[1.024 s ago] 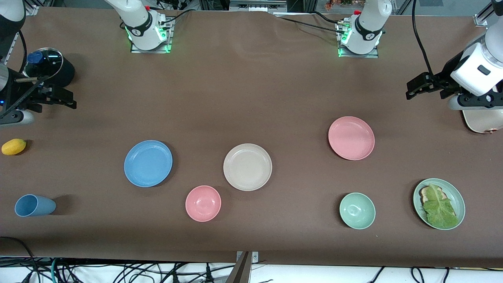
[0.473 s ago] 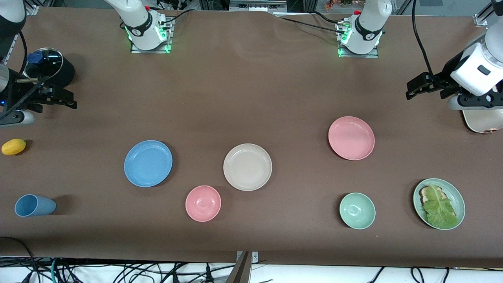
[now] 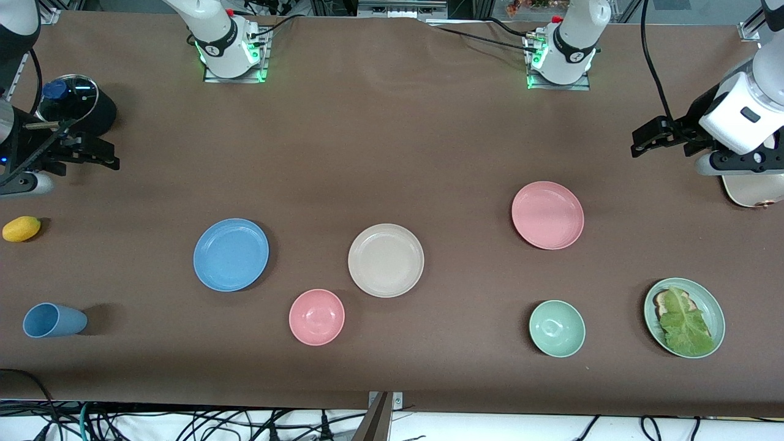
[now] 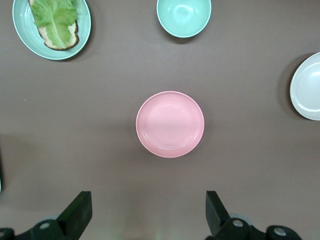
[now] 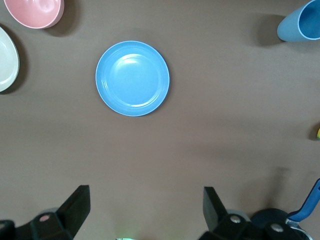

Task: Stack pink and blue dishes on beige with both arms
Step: 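Reach the left gripper down to the pink plate's rim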

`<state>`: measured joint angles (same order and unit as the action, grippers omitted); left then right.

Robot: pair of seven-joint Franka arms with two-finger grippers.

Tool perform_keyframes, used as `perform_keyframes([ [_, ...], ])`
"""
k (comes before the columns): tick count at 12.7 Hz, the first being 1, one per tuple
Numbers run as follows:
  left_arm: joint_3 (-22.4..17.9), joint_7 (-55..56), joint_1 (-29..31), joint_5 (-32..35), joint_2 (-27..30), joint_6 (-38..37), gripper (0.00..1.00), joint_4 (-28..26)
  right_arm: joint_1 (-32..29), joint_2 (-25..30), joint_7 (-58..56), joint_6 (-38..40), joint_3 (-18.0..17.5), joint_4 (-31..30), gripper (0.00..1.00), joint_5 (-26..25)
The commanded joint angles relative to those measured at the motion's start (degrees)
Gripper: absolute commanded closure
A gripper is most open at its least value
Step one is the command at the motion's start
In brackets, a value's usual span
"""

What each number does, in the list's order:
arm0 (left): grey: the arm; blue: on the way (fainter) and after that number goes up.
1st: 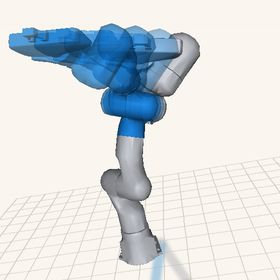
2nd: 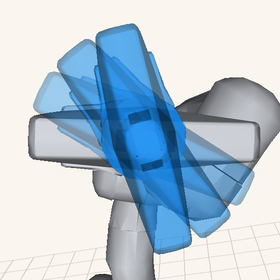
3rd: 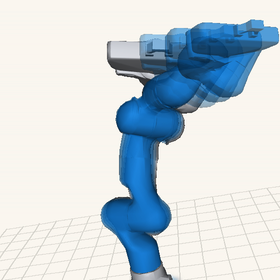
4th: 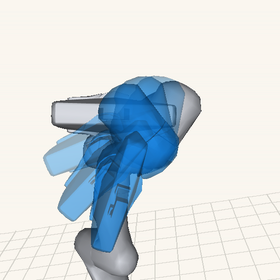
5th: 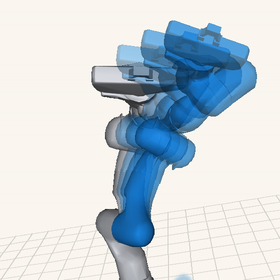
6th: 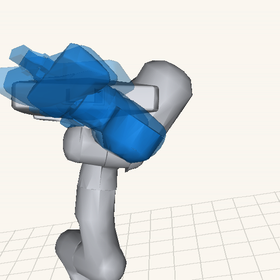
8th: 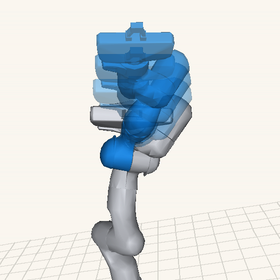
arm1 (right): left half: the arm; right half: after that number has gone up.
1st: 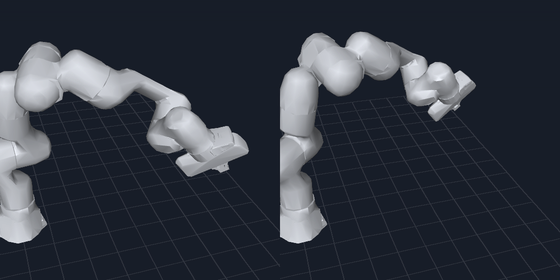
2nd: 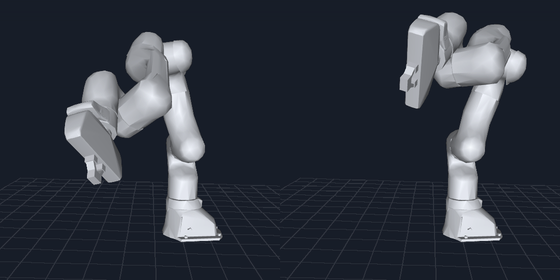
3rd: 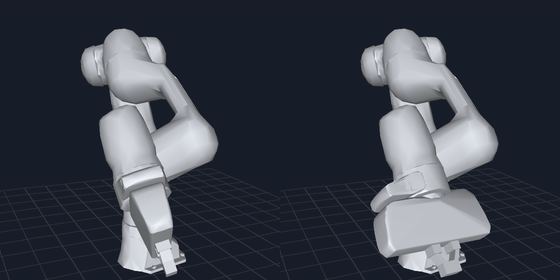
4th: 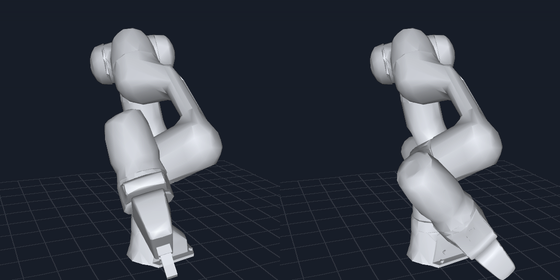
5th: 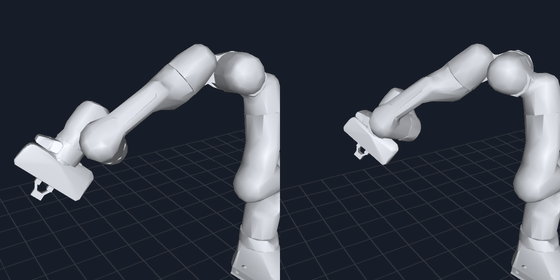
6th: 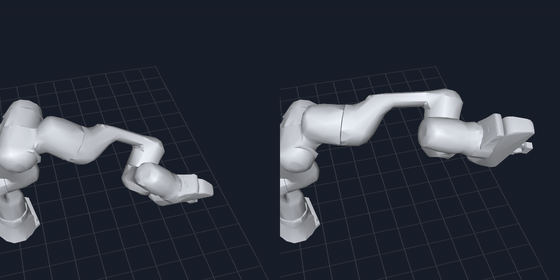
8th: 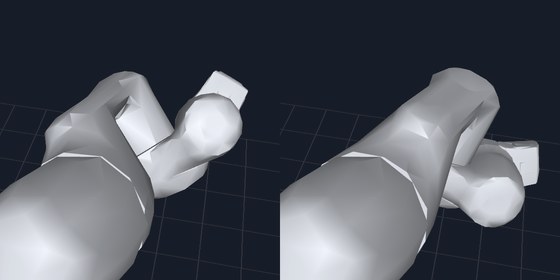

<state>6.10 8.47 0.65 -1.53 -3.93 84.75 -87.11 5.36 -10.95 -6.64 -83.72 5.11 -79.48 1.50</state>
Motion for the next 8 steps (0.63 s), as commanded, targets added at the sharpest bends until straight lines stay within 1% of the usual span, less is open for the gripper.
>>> perform_keyframes([
  [1,0.05,0.23,-0.47,-1.02,-1.51,0.42,0.0,-0.16,-0.27,0.14,0.58,0.57,-0.1,0.11,0.0,-0.26],
  [2,-0.04,0.32,-0.47,-1.11,-3.08,0.59,0.0,-0.16,-0.27,0.14,0.58,0.66,-0.1,0.03,0.0,-0.44],
  [4,-0.13,0.32,0.05,-1.2,-8.0,1.2,0.0,0.1,-0.27,0.14,0.58,0.66,-0.01,0.03,0.0,-0.44],
  [5,-0.13,0.32,-0.03,-1.11,-10.54,3.04,0.0,1.32,-0.27,0.14,0.58,0.75,-0.1,-0.06,0.0,-0.44],
  [8,0.22,-0.21,-0.82,0.03,-17.4,5.85,0.0,2.03,-0.27,0.14,0.58,0.84,-0.01,-0.06,0.0,-0.44],
])
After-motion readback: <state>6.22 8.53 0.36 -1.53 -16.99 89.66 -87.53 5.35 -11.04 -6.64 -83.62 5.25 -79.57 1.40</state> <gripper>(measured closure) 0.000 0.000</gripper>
